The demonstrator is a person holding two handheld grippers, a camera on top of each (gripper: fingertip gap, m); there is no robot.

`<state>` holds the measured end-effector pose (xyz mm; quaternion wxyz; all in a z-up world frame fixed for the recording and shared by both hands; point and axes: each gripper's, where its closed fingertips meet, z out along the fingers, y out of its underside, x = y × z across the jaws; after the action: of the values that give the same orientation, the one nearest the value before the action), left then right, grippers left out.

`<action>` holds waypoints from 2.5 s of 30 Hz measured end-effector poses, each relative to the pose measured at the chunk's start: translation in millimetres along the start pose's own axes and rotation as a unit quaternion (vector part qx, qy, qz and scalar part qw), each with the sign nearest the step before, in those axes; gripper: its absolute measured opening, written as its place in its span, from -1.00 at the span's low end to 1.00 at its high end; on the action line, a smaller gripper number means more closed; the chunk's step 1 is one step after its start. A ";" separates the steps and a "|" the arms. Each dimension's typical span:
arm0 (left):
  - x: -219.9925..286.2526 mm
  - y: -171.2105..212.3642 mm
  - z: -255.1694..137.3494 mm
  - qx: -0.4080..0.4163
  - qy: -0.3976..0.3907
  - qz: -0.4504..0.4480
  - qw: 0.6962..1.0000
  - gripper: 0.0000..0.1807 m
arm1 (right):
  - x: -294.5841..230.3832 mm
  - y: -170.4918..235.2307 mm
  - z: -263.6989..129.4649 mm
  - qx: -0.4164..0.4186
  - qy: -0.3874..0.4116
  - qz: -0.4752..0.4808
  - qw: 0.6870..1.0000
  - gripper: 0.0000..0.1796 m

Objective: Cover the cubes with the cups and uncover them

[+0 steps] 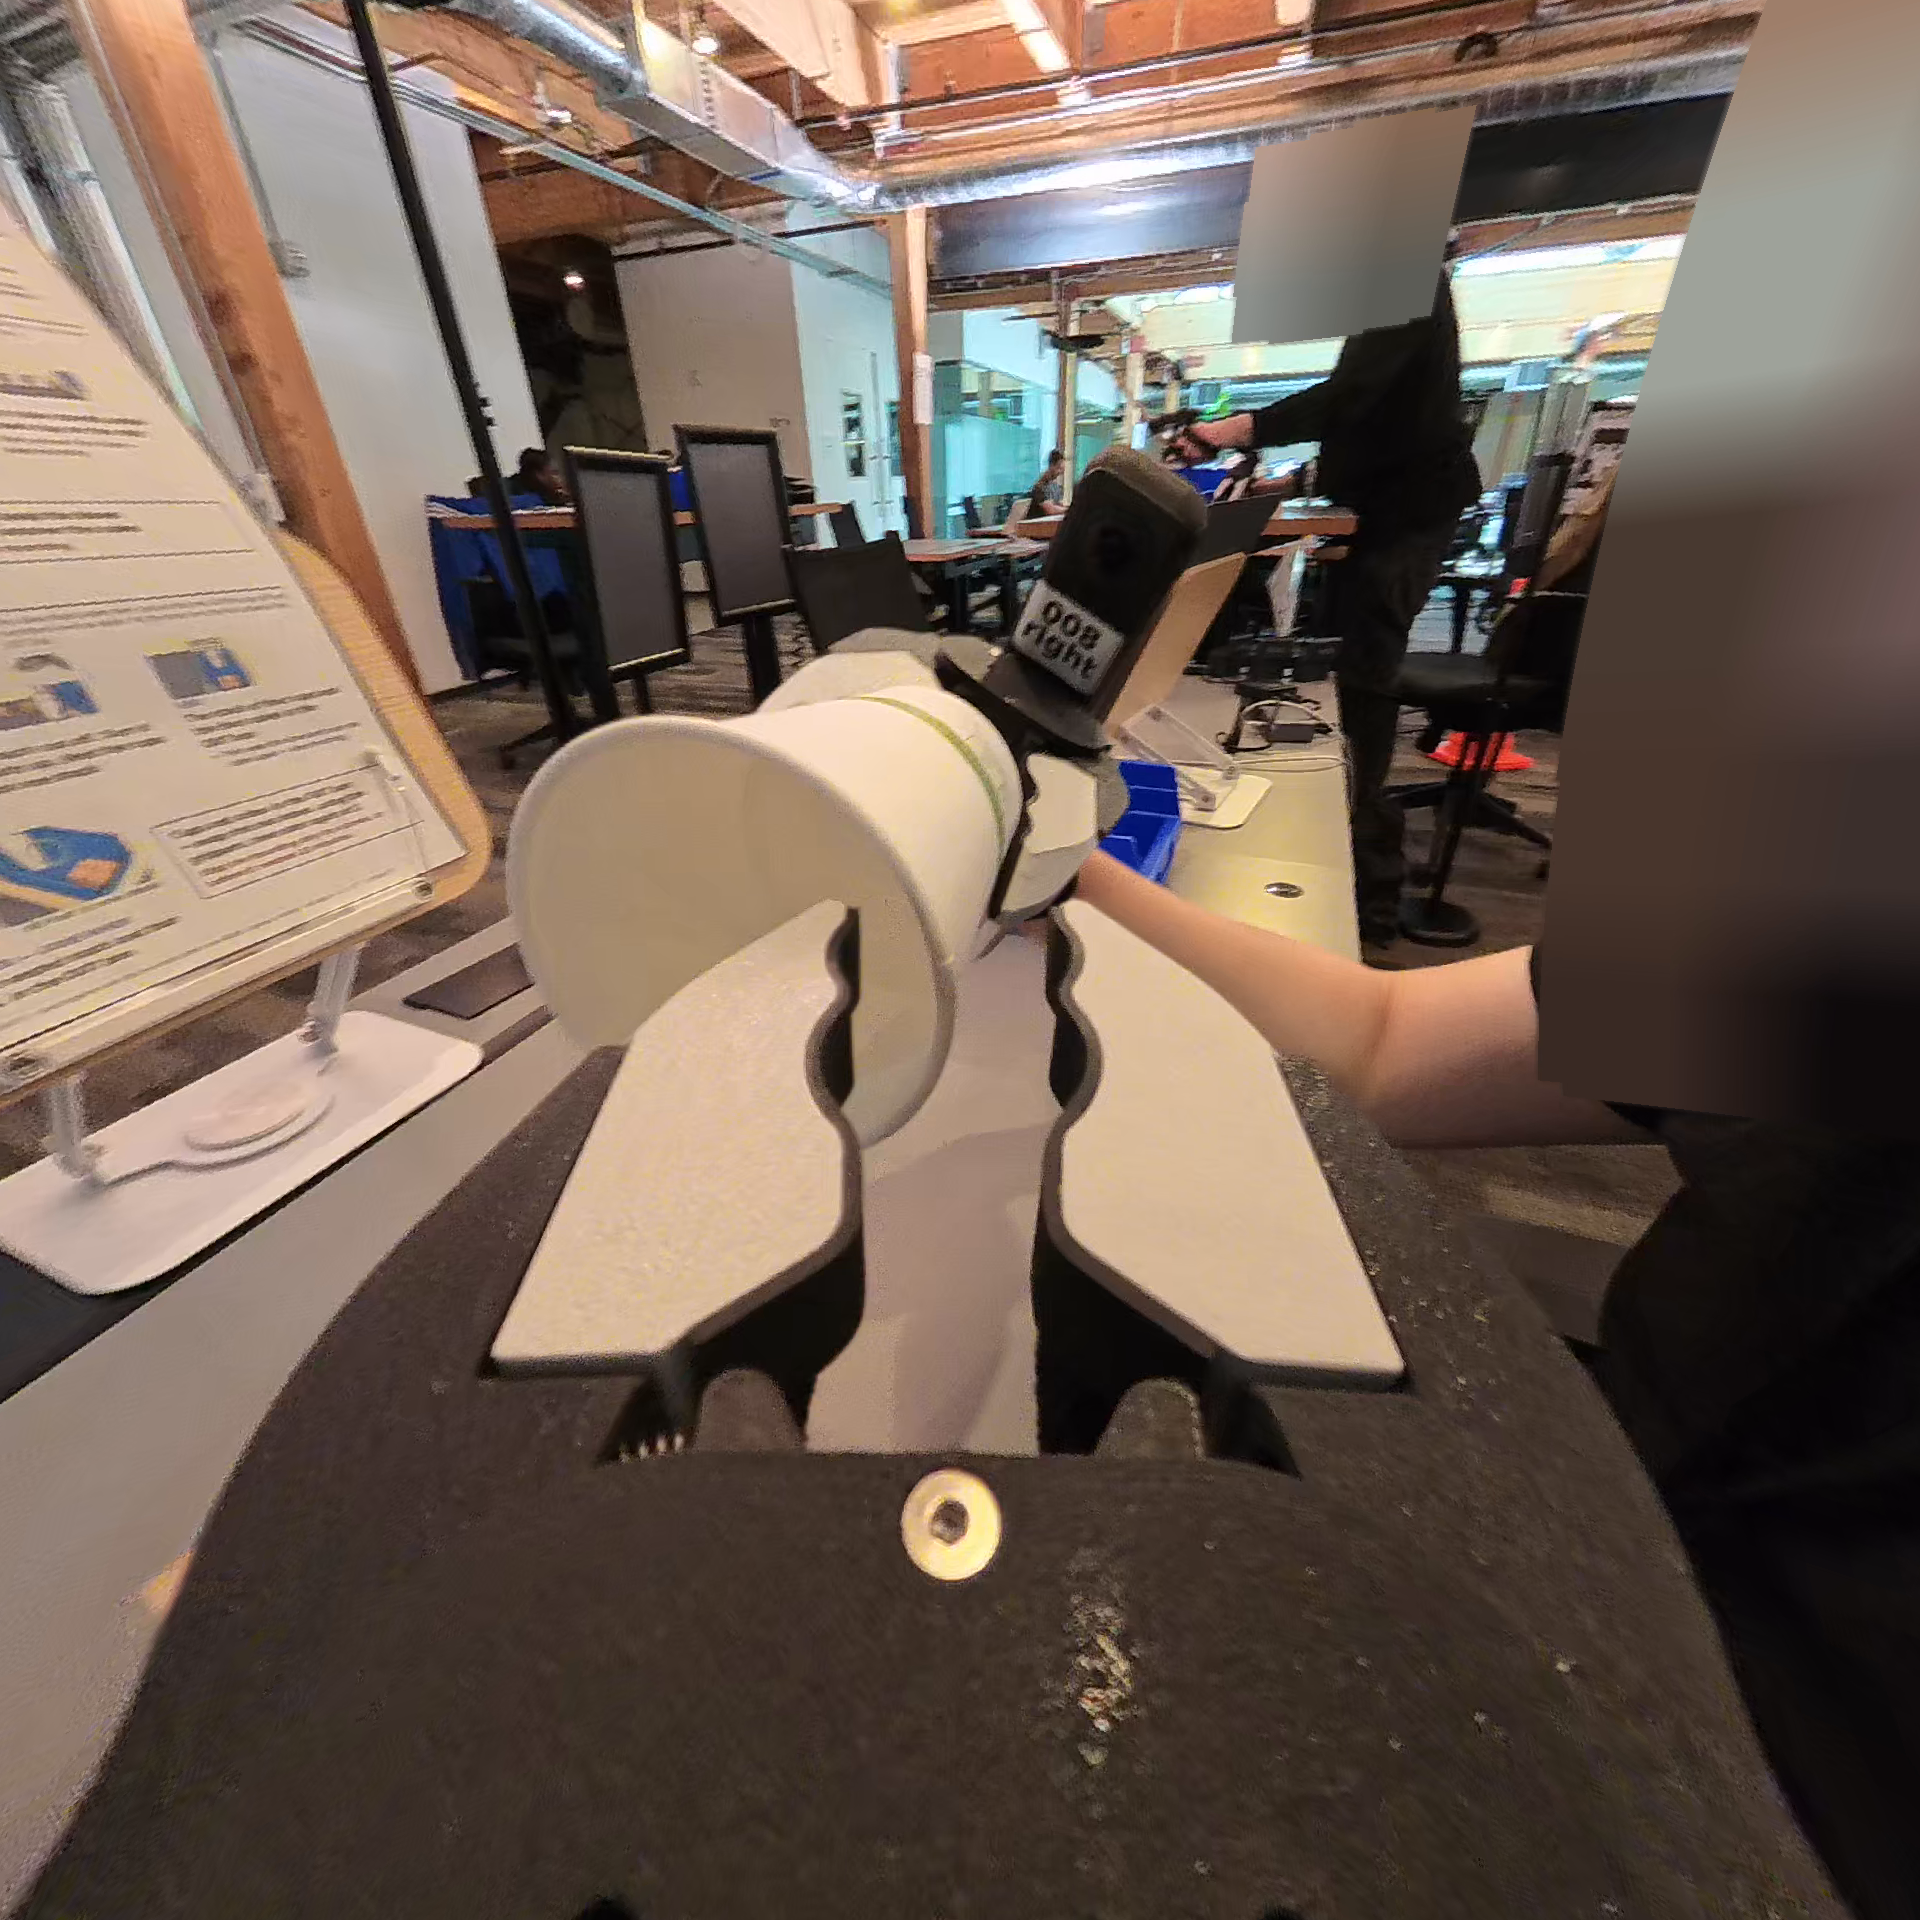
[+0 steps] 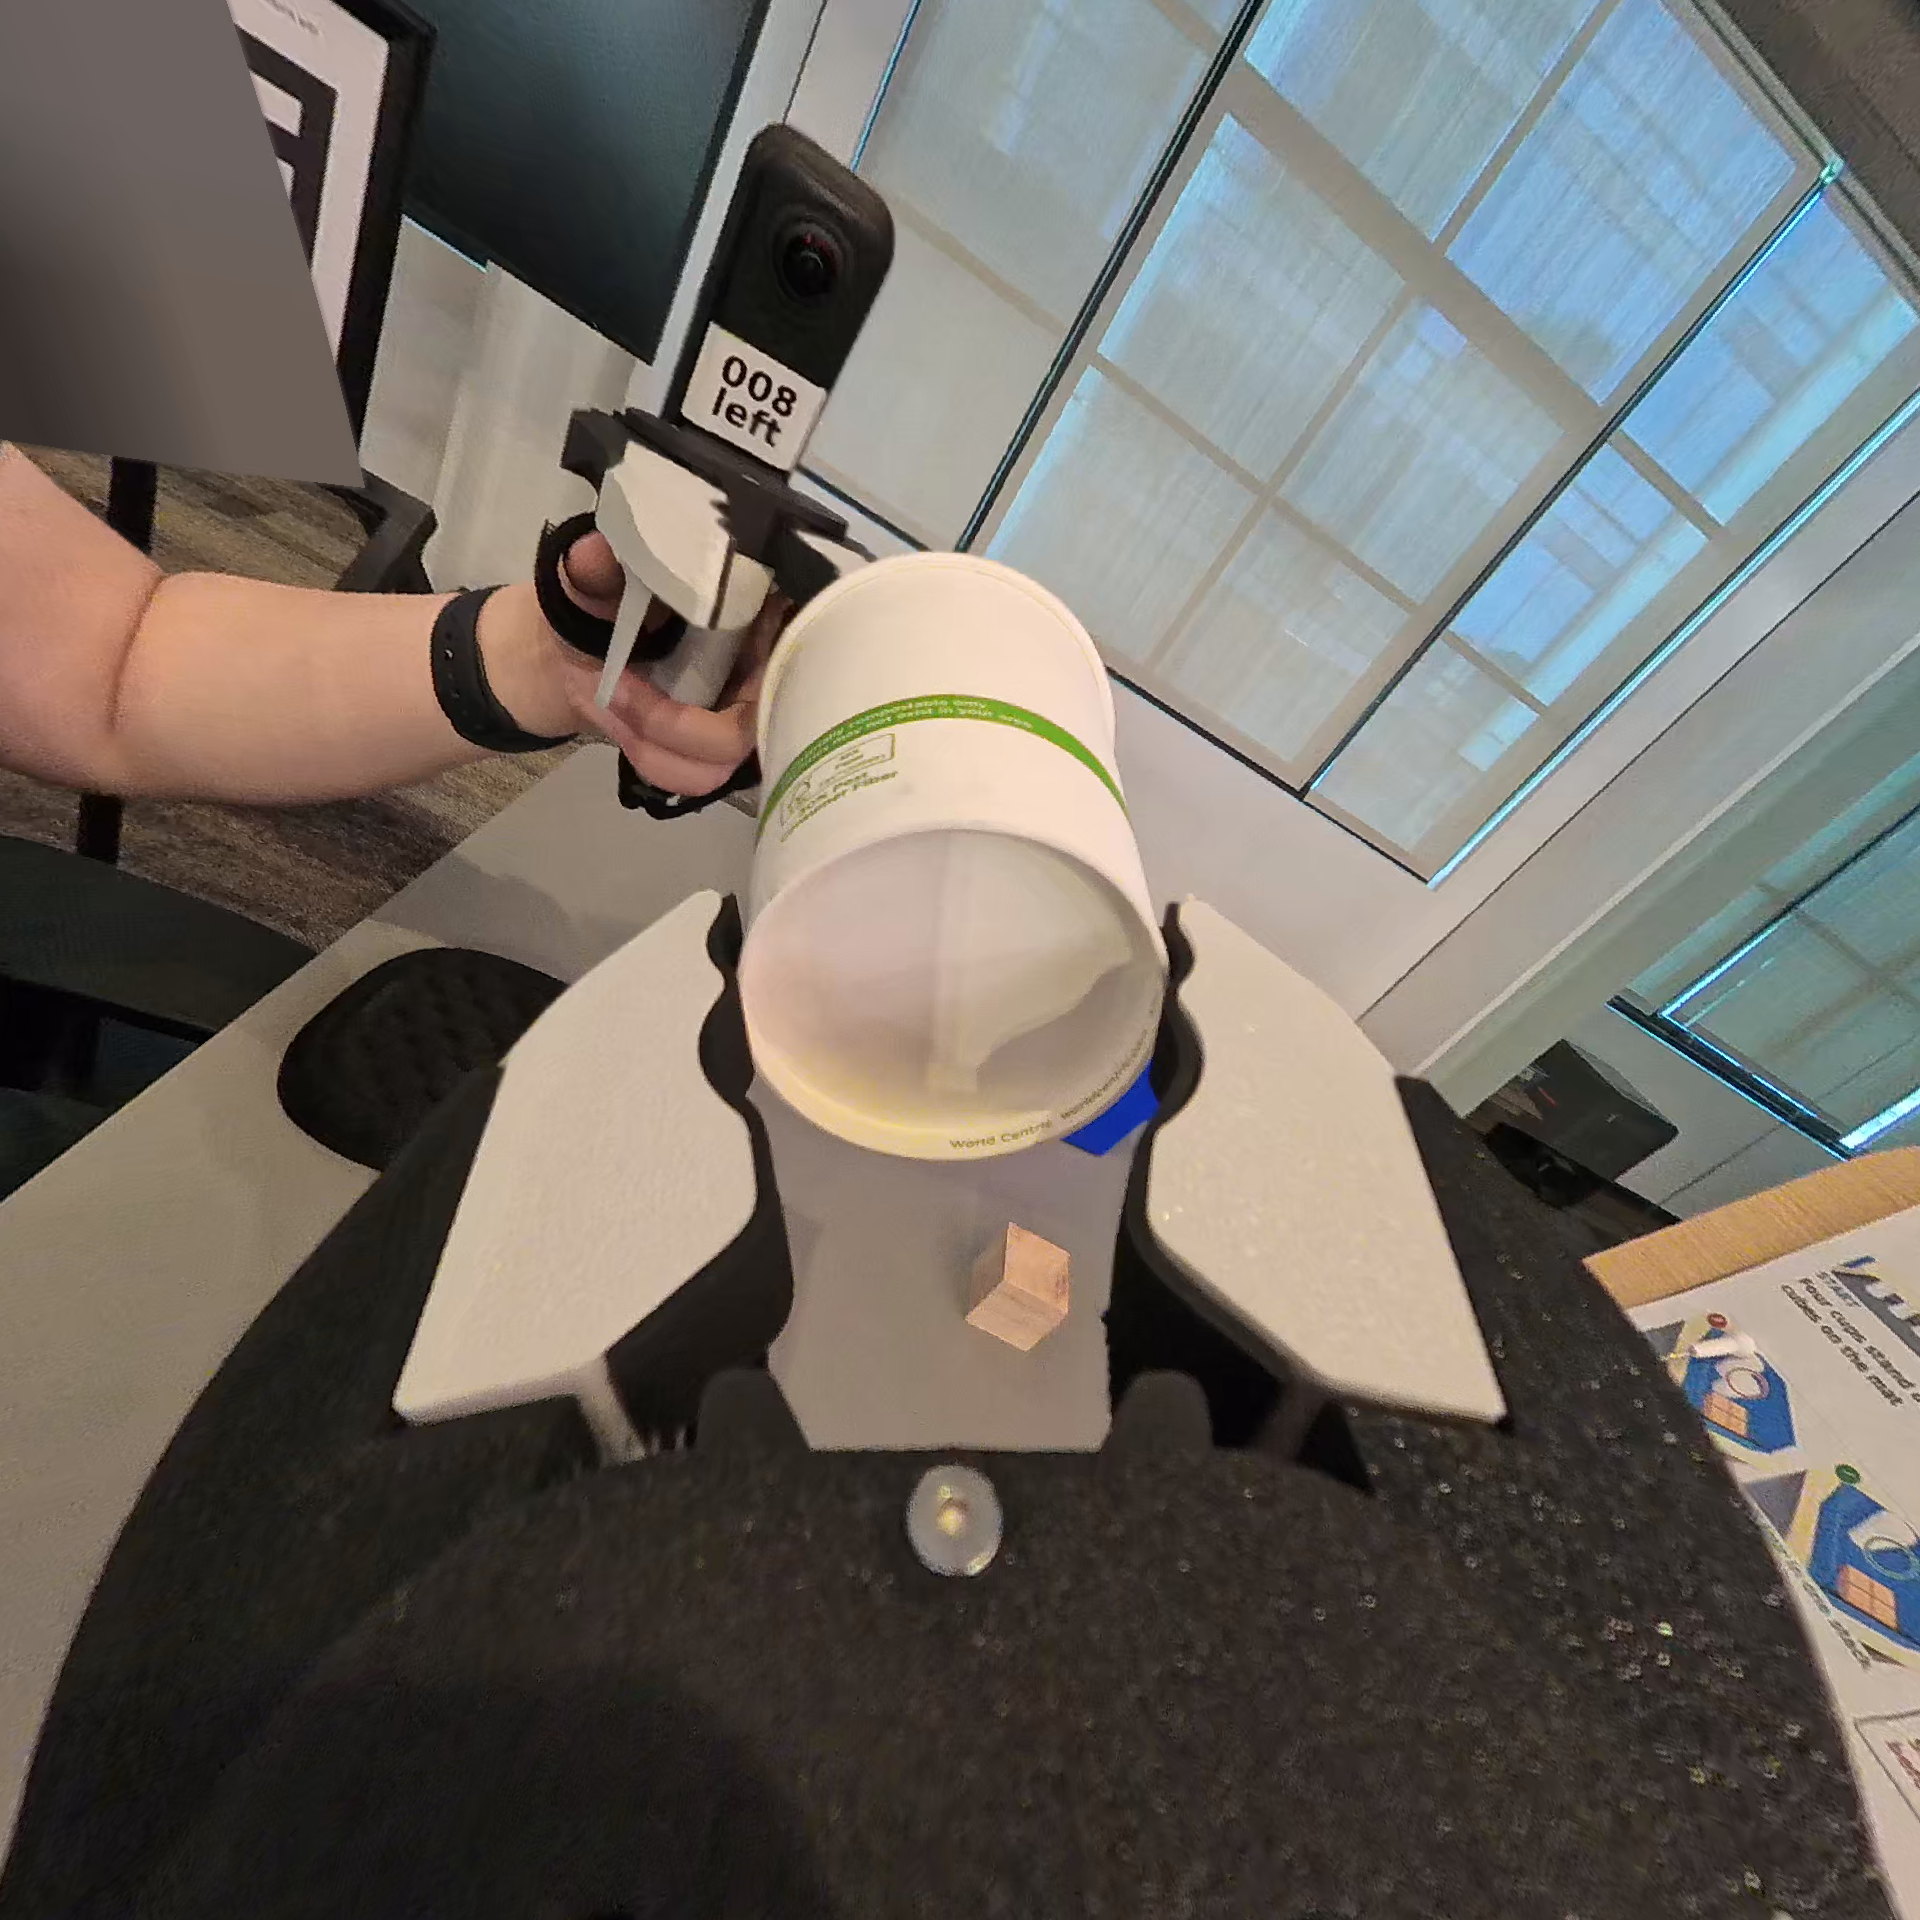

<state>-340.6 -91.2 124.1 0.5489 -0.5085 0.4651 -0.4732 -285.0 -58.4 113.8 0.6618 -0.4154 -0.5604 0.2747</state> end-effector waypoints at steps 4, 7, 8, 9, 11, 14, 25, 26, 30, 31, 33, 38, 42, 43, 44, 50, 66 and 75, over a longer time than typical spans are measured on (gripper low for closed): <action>-14.6 10.0 -22.4 0.001 -0.051 -0.001 0.999 -0.56 | 4.1 10.0 -1.2 -0.038 0.011 -0.008 0.999 -0.16; -26.0 22.2 -44.7 0.009 -0.092 -0.013 0.996 -0.56 | 10.9 18.5 -5.6 -0.083 0.034 -0.034 0.995 -0.16; -27.8 27.1 -51.4 0.012 -0.099 -0.019 0.995 -0.58 | 14.4 22.2 -8.5 -0.107 0.046 -0.049 0.992 -0.16; -29.2 32.4 -57.4 0.016 -0.105 -0.027 0.994 -0.59 | 18.1 26.2 -12.1 -0.136 0.059 -0.067 0.987 -0.17; -33.7 43.5 -68.4 0.015 -0.123 -0.039 0.991 -0.60 | 24.8 32.5 -21.3 -0.190 0.079 -0.096 0.974 -0.17; -37.0 58.4 -82.3 0.006 -0.148 -0.041 0.988 -0.64 | 36.6 45.7 -35.7 -0.278 0.092 -0.112 0.949 -0.16; -24.3 96.5 -89.3 -0.006 -0.136 -0.068 0.988 -0.68 | 66.7 148.0 -47.8 -0.637 -0.107 0.002 0.764 -0.16; -22.1 95.9 -89.7 -0.001 -0.132 -0.070 0.989 -0.68 | 70.0 157.7 -45.4 -0.652 -0.116 0.008 0.750 -0.16; -17.6 100.1 -93.8 -0.006 -0.126 -0.078 0.989 -0.73 | 76.1 191.1 -37.4 -0.676 -0.143 0.052 0.721 -0.16; -16.8 101.3 -95.0 -0.008 -0.126 -0.079 0.989 -0.72 | 77.0 198.2 -36.7 -0.681 -0.147 0.059 0.715 -0.16; -14.7 101.9 -97.3 -0.007 -0.121 -0.079 0.989 -0.72 | 76.5 211.0 -34.8 -0.689 -0.154 0.075 0.704 -0.16; -14.2 100.3 -101.4 0.002 -0.118 -0.084 0.989 -0.72 | 67.6 233.7 -30.2 -0.702 -0.177 0.108 0.681 -0.16; -14.1 103.6 -101.9 -0.001 -0.116 -0.088 0.989 -0.72 | 67.7 246.0 -33.2 -0.716 -0.180 0.108 0.665 -0.16; -13.7 104.5 -101.7 -0.002 -0.115 -0.088 0.989 -0.72 | 68.6 248.3 -32.7 -0.716 -0.178 0.105 0.667 -0.16; -13.3 105.4 -101.3 -0.003 -0.114 -0.088 0.990 -0.72 | 68.0 250.4 -32.3 -0.716 -0.179 0.106 0.667 -0.16; -11.8 108.6 -97.3 -0.005 -0.106 -0.094 0.990 -0.74 | 65.3 260.4 -40.9 -0.733 -0.183 0.102 0.647 -0.15; -141.0 95.8 -180.6 -0.280 -0.349 0.099 0.889 -0.68 | 71.7 139.4 -29.8 -0.434 0.018 0.131 0.891 -0.01; -226.9 153.4 -179.8 -0.523 -0.263 0.198 0.786 -0.71 | 15.9 81.4 -54.6 -0.361 0.003 0.126 0.924 -0.11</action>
<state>-538.9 118.2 -31.4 0.3813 -0.7192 0.5696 0.1137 -220.3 -17.5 50.7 0.4287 -0.6943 -0.5626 0.1330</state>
